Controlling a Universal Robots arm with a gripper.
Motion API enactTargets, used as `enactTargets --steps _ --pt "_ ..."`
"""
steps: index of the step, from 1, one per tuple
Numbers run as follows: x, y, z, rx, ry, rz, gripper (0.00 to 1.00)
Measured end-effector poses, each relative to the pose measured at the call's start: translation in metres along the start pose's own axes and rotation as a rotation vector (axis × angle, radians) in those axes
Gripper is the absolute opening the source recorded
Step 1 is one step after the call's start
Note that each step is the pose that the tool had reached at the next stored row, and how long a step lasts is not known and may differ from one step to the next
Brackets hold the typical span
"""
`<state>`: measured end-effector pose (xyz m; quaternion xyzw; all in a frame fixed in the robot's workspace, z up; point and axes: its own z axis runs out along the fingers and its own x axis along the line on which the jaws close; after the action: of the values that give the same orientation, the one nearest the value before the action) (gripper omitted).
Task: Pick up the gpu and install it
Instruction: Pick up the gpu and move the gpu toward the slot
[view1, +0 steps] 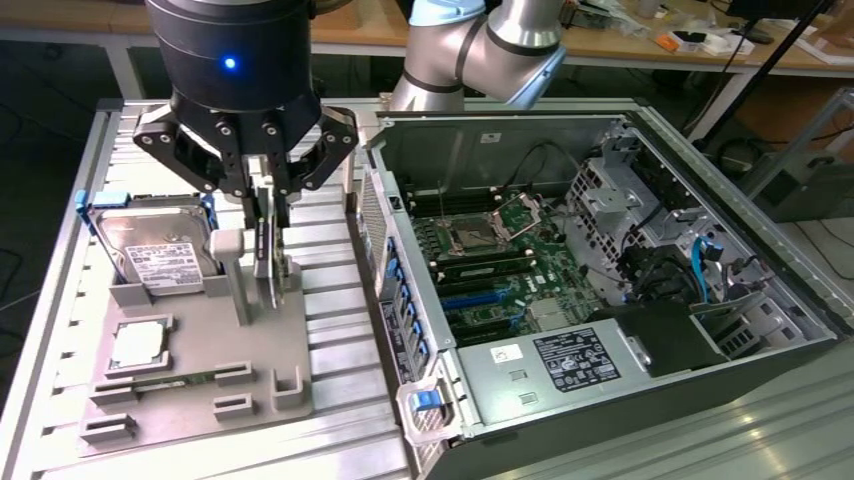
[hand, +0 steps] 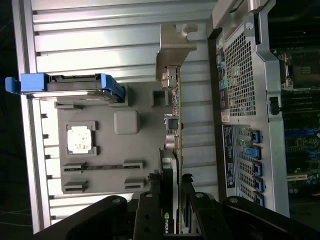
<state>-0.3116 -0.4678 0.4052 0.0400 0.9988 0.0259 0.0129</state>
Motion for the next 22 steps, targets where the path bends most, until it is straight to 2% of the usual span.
enactTargets --steps 22 --pt "0.0 0.0008 -0.0151 0.0 0.0 0.0 0.27"
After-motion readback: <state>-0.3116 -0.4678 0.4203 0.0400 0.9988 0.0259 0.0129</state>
